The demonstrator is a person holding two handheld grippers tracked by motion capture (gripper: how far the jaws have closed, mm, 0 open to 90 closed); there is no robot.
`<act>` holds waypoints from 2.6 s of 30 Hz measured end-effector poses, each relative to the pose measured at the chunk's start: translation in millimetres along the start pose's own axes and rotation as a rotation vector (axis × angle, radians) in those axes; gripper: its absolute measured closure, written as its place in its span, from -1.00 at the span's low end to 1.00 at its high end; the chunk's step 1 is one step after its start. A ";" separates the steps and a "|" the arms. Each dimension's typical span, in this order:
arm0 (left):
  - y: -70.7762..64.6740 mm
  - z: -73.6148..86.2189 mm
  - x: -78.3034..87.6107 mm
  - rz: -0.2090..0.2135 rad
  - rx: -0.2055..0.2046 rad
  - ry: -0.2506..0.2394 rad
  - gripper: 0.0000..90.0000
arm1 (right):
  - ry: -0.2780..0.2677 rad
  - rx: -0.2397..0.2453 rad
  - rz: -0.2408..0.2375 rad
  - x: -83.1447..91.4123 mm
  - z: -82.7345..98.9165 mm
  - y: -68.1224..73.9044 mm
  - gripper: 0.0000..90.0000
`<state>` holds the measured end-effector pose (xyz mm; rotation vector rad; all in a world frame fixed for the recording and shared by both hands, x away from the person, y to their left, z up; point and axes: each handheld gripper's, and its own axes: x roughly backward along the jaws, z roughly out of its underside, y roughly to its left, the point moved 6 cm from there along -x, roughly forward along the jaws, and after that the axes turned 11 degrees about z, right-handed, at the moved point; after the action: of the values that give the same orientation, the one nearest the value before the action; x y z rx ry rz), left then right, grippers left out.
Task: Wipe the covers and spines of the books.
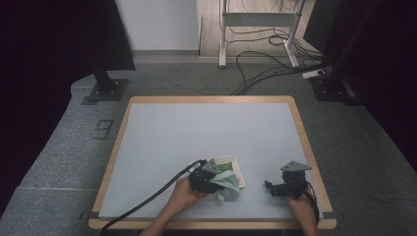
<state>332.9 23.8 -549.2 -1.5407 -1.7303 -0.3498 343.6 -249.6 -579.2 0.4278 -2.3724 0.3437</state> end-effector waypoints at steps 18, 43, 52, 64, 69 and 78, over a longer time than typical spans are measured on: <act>0.8 44.6 45.7 -0.057 0.056 -0.034 0.59 | -0.004 0.002 0.003 0.0 -0.1 0.1 -0.98; 20.5 72.6 108.1 -0.202 0.128 -0.137 0.57 | -0.006 0.003 0.004 0.1 -0.1 0.2 -0.98; 47.7 92.5 142.2 -0.304 0.214 -0.198 0.57 | -0.006 0.003 0.003 0.1 -0.1 0.3 -0.98; 74.2 115.3 168.0 -0.438 0.298 -0.251 0.55 | -0.007 0.004 0.004 0.2 -0.1 0.4 -0.97; 84.7 129.1 167.1 -0.469 0.347 -0.235 0.53 | -0.006 0.003 0.003 0.1 -0.1 0.4 -0.97; 96.3 142.1 154.6 -0.490 0.384 -0.198 0.42 | -0.006 0.003 0.003 0.1 -0.1 0.4 -0.97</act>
<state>376.7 250.2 -562.7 -0.8923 -2.1779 -0.0932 343.4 -249.2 -579.1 0.4273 -2.3789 0.3474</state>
